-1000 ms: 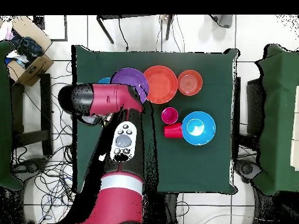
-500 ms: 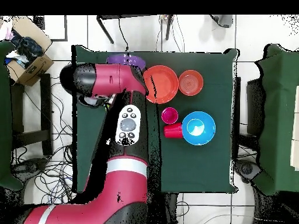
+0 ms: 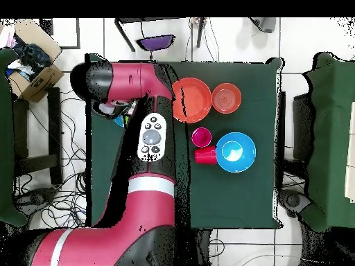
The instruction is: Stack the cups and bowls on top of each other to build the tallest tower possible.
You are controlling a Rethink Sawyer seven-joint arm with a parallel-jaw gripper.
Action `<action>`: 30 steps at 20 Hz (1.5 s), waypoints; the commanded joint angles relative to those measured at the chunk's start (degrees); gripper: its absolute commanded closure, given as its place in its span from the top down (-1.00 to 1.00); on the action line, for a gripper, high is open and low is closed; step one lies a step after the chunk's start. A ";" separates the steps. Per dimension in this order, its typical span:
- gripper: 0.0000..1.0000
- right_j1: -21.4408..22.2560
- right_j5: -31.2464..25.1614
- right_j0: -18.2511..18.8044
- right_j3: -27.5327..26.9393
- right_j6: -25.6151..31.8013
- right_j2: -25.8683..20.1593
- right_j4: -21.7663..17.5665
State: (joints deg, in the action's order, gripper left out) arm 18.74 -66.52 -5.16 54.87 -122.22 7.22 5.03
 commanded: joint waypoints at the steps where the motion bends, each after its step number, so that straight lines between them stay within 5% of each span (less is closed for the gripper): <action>1: -1.00 -2.90 -7.77 0.55 -8.12 -2.85 -2.80 -1.77; 12: -1.00 -6.02 -12.46 0.06 -15.96 -5.31 -1.45 -1.31; 15: -1.00 -7.95 -14.16 0.62 -21.67 -5.68 -0.04 -2.00; 30: -1.00 -10.67 -33.58 3.05 -36.71 -0.09 2.60 0.67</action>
State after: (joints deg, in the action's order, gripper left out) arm 7.83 -91.05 -3.75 24.77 -122.22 11.36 5.68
